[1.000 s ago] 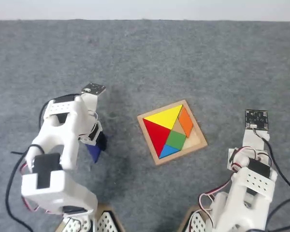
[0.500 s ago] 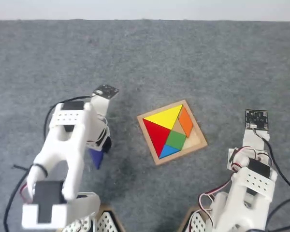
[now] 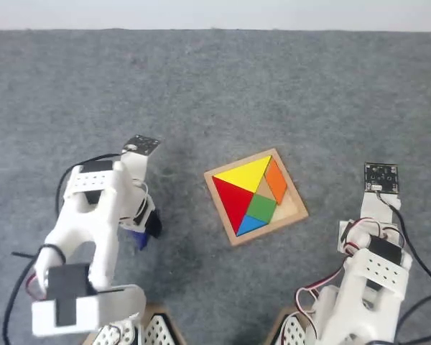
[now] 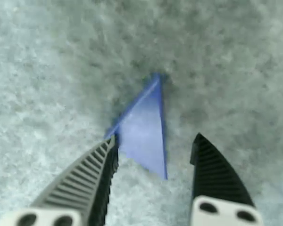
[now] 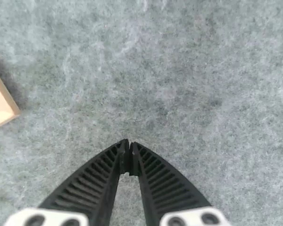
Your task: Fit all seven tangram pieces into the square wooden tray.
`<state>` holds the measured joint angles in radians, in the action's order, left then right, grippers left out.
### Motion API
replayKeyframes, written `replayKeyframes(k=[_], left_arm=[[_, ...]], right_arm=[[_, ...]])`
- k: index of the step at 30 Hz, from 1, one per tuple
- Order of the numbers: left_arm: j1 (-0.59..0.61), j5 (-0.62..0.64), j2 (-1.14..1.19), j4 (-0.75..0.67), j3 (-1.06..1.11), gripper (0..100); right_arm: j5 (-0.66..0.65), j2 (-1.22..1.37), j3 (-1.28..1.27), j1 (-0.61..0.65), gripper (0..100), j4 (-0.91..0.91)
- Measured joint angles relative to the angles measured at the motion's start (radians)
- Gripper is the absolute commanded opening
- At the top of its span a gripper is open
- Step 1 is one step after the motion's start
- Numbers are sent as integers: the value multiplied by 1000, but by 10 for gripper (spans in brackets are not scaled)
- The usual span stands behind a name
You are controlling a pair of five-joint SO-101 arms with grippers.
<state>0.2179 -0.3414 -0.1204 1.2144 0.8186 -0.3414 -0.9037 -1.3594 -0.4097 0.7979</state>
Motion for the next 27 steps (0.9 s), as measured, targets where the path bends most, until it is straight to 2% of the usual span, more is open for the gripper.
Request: replayKeyframes(k=[3, 15, 18, 23, 27], left_arm=[[40, 0, 46, -31, -14, 246], [46, 0, 75, -35, -15, 246], [17, -3, 77, -60, -15, 242], [-46, 18, 77, -71, -9, 160], [-83, 29, 61, -71, 9, 133]], right_arm=[[0, 0, 0, 0, 8, 0], [0, 0, 0, 0, 8, 0], [0, 0, 0, 0, 8, 0], [0, 0, 0, 0, 8, 0], [0, 0, 0, 0, 8, 0]])
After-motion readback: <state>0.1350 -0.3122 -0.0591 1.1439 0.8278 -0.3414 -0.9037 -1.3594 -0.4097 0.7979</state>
